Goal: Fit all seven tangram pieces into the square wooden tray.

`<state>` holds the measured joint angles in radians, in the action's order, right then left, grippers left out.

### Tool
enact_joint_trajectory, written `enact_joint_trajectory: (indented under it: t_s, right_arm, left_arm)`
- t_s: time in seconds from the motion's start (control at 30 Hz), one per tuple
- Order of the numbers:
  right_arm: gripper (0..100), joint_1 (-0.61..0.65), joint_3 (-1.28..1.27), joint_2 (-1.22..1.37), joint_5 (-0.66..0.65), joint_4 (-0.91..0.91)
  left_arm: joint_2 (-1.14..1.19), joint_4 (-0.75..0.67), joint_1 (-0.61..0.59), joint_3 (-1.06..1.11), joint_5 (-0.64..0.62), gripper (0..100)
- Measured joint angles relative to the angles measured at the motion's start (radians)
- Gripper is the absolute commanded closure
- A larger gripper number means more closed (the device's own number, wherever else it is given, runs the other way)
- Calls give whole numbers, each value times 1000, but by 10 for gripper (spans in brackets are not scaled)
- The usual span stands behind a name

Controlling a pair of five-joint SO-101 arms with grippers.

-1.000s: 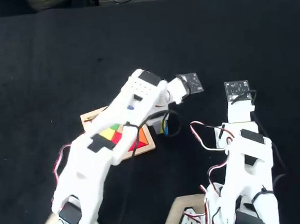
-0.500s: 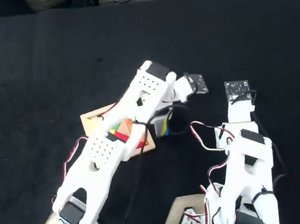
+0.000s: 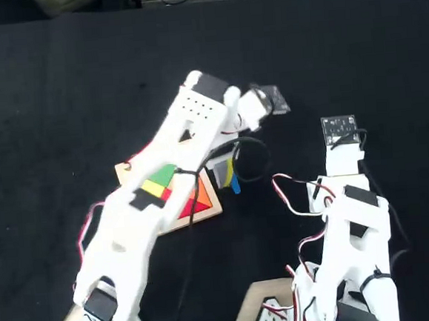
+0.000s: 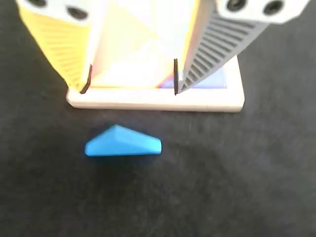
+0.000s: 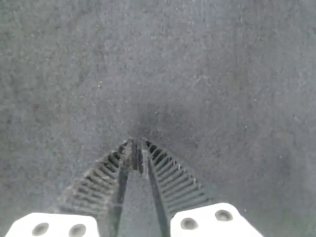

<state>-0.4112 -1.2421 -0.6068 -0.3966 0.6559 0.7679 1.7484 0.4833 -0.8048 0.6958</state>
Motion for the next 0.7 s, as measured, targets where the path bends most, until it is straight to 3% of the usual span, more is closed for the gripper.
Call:
enact_joint_trajectory:
  t_s: [0.1,0.2,0.3,0.43,0.57,0.63,0.7]
  right_arm:
    - [987,-46,0,0,2,0]
    - [987,-103,15,0,51,-3]
    - [987,-164,28,0,91,-29]
    - [987,-176,28,0,95,-35]
    - [987,-178,28,0,95,-35]
    - [987,-178,28,0,95,-35]
    - [987,-175,28,0,97,-43]
  left_arm:
    - [-184,0,0,135,-98,719]
    - [-358,-23,-8,252,-290,719]
    - [-459,-126,-18,385,-597,719]
    - [-496,-279,-6,612,-1102,725]
    - [-497,-473,54,799,-1524,801]
    - [-497,-540,77,824,-1623,830]
    - [-497,-595,86,838,-1643,837]
